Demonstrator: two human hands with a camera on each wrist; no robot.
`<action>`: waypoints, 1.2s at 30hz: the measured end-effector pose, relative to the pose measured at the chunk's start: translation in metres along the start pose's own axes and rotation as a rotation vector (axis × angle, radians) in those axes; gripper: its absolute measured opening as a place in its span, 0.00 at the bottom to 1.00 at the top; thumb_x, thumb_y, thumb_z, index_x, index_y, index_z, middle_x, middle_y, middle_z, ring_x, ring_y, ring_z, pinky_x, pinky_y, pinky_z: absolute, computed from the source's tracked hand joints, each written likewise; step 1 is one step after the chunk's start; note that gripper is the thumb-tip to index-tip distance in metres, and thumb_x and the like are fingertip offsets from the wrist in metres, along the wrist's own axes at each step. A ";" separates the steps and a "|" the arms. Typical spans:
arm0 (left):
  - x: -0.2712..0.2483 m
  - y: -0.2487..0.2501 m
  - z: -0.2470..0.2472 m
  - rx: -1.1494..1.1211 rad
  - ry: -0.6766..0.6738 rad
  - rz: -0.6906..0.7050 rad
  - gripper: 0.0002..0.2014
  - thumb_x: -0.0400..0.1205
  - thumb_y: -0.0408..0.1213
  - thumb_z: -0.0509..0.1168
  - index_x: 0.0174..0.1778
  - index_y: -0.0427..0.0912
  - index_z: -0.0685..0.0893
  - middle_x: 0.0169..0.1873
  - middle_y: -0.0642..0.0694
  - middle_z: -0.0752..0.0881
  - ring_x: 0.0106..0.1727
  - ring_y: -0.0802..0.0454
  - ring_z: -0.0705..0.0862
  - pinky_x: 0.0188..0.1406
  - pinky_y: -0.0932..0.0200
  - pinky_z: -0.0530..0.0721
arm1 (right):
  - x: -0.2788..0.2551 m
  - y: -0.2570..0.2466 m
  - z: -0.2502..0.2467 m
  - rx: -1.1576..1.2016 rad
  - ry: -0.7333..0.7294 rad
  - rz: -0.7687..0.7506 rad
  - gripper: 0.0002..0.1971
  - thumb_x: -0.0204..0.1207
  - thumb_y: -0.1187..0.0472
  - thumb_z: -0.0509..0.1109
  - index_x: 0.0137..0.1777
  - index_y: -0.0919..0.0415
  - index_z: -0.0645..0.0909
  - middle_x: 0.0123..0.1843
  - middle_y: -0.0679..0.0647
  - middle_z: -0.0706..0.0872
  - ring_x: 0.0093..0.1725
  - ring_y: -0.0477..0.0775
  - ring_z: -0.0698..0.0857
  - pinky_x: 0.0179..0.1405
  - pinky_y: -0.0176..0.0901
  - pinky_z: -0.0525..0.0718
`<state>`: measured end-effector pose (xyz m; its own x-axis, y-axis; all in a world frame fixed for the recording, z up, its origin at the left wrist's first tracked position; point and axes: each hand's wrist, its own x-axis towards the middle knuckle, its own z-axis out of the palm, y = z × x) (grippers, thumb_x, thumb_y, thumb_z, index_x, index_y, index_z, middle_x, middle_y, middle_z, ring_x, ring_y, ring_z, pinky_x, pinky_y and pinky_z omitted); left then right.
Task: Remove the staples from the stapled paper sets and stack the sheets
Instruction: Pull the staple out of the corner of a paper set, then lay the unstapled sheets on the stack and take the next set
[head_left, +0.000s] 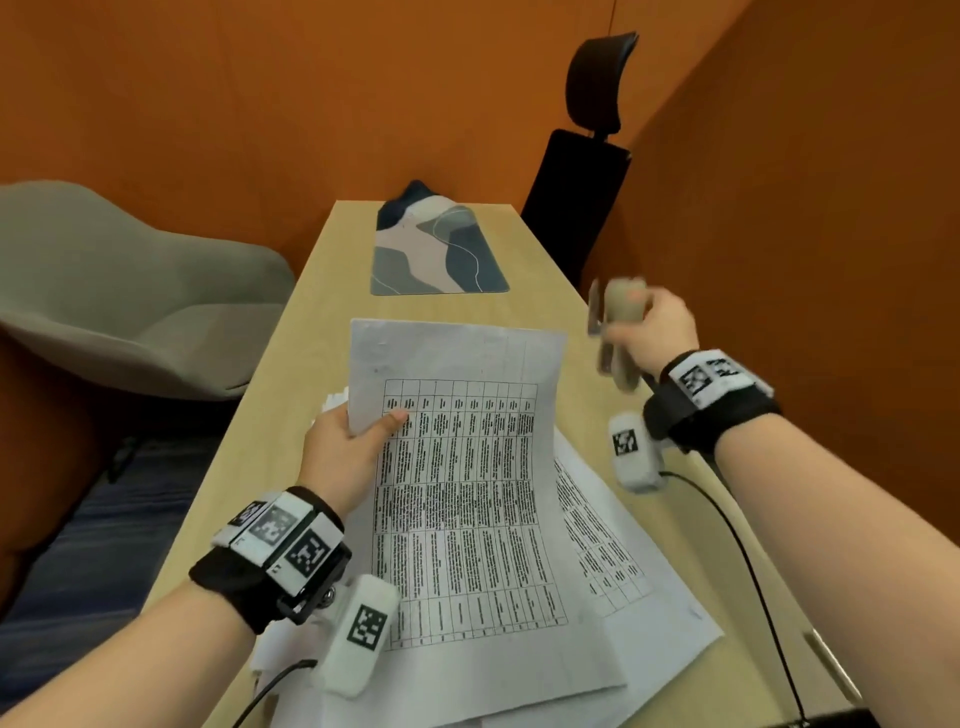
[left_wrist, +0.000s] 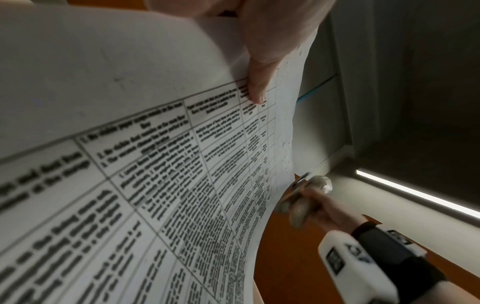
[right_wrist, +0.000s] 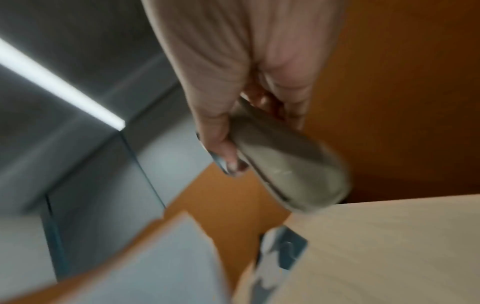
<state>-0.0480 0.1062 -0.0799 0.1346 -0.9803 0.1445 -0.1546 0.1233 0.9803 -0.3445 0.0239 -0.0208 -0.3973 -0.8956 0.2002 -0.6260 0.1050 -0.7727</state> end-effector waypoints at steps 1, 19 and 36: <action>0.000 -0.001 0.000 -0.003 0.004 0.004 0.05 0.79 0.37 0.68 0.49 0.45 0.83 0.43 0.50 0.87 0.48 0.51 0.85 0.40 0.66 0.78 | -0.002 -0.010 -0.008 0.215 0.048 -0.052 0.17 0.66 0.64 0.78 0.53 0.62 0.80 0.51 0.55 0.86 0.51 0.56 0.85 0.51 0.52 0.86; -0.019 0.010 0.008 0.024 0.014 0.168 0.10 0.78 0.34 0.68 0.34 0.55 0.82 0.25 0.63 0.86 0.32 0.68 0.83 0.32 0.77 0.79 | -0.053 -0.061 0.019 0.802 -0.144 -0.221 0.10 0.65 0.59 0.70 0.46 0.58 0.78 0.41 0.59 0.84 0.42 0.59 0.83 0.48 0.57 0.85; -0.002 0.003 -0.009 -0.031 0.100 -0.007 0.11 0.80 0.34 0.67 0.57 0.41 0.83 0.50 0.44 0.87 0.53 0.46 0.85 0.59 0.52 0.80 | -0.049 0.031 0.019 -0.898 -0.576 0.081 0.16 0.83 0.60 0.60 0.64 0.69 0.76 0.63 0.63 0.82 0.62 0.62 0.82 0.59 0.46 0.79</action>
<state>-0.0403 0.1103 -0.0759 0.2331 -0.9610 0.1490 -0.1235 0.1228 0.9847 -0.3313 0.0628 -0.0660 -0.2304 -0.9161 -0.3283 -0.9700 0.2430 0.0027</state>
